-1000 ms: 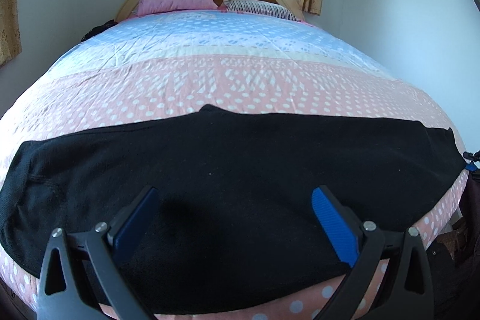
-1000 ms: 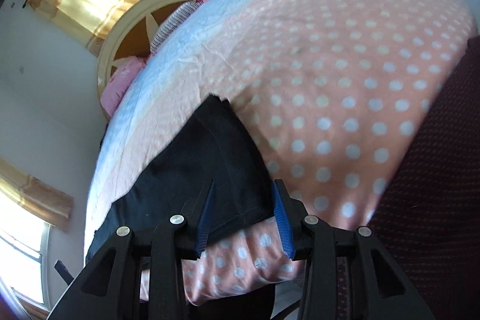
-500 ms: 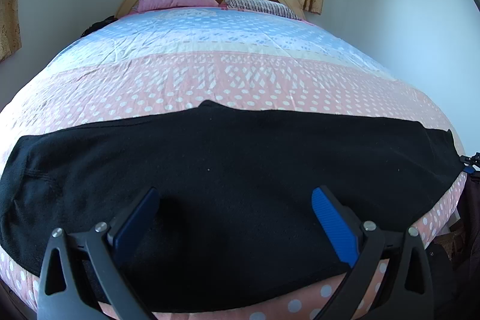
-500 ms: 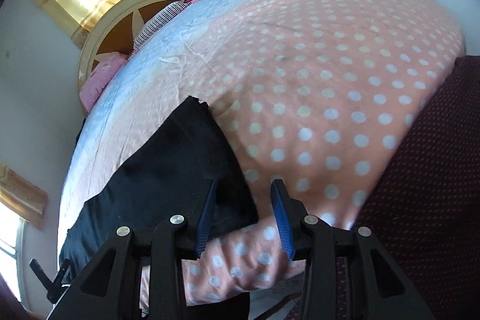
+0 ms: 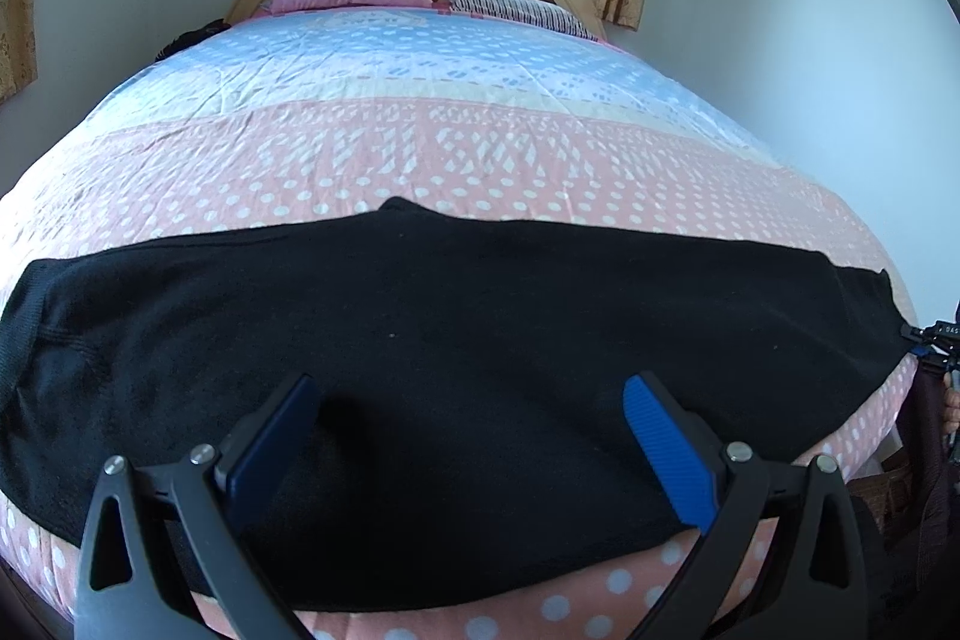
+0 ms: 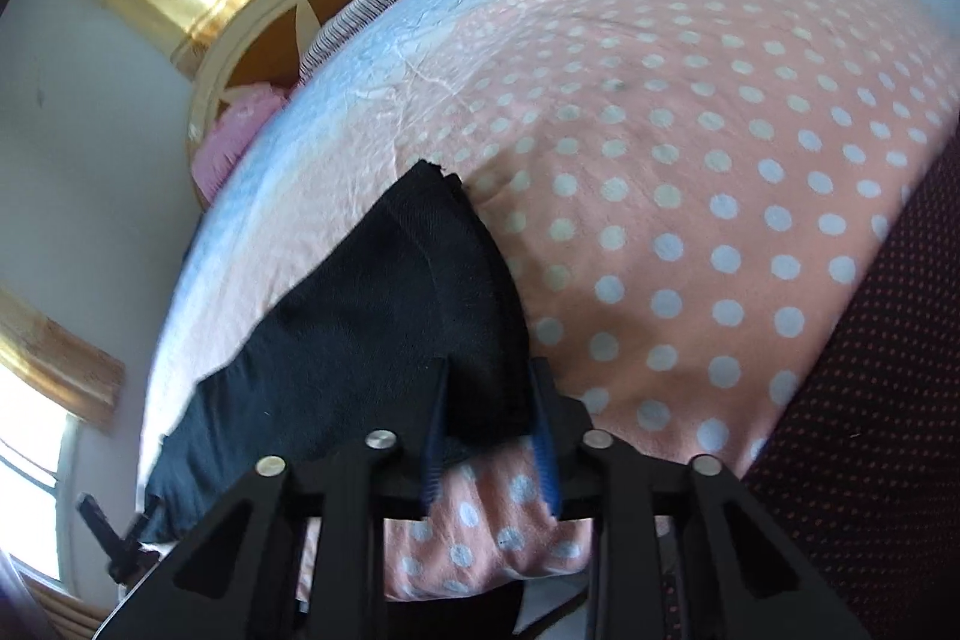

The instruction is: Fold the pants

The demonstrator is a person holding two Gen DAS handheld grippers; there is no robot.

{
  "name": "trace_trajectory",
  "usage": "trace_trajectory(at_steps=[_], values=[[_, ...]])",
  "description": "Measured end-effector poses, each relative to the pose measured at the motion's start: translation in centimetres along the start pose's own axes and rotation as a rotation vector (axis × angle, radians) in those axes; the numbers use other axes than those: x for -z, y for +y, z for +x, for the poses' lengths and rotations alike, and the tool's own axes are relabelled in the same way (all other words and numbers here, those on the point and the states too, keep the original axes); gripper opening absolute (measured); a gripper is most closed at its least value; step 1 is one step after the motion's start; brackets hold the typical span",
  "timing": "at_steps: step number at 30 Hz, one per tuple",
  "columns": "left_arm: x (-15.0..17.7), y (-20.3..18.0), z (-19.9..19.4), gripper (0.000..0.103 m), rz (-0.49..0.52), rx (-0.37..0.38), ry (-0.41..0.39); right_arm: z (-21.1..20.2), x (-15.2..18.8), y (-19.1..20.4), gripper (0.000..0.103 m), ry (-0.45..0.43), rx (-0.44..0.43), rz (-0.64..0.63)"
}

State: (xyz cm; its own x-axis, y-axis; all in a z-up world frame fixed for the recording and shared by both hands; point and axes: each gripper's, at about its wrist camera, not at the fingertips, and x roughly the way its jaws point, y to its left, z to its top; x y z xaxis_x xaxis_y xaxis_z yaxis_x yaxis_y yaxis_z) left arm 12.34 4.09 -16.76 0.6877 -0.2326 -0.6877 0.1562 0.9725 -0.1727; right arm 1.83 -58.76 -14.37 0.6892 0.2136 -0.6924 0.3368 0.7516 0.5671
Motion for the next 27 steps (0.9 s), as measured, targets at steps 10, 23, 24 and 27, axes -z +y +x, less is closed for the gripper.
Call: trace_trajectory(at_steps=[10,23,24,27], values=[[-0.4,-0.6,-0.7,0.103,-0.022,0.039,-0.003,-4.0,1.2,7.7,0.014,-0.192,0.075,-0.270],[-0.9,-2.7,-1.7,0.103,0.023,0.130,-0.011,0.4,8.7,25.9,0.014,-0.150,0.016,-0.790],[-0.9,-2.8,-1.6,0.103,0.026,0.135,-0.008,1.2,9.5,26.8,0.014,-0.132,0.006,-0.813],[-0.8,-3.4,-1.5,0.103,0.032,0.151,0.002,4.7,12.5,28.8,0.014,-0.055,-0.008,-0.883]])
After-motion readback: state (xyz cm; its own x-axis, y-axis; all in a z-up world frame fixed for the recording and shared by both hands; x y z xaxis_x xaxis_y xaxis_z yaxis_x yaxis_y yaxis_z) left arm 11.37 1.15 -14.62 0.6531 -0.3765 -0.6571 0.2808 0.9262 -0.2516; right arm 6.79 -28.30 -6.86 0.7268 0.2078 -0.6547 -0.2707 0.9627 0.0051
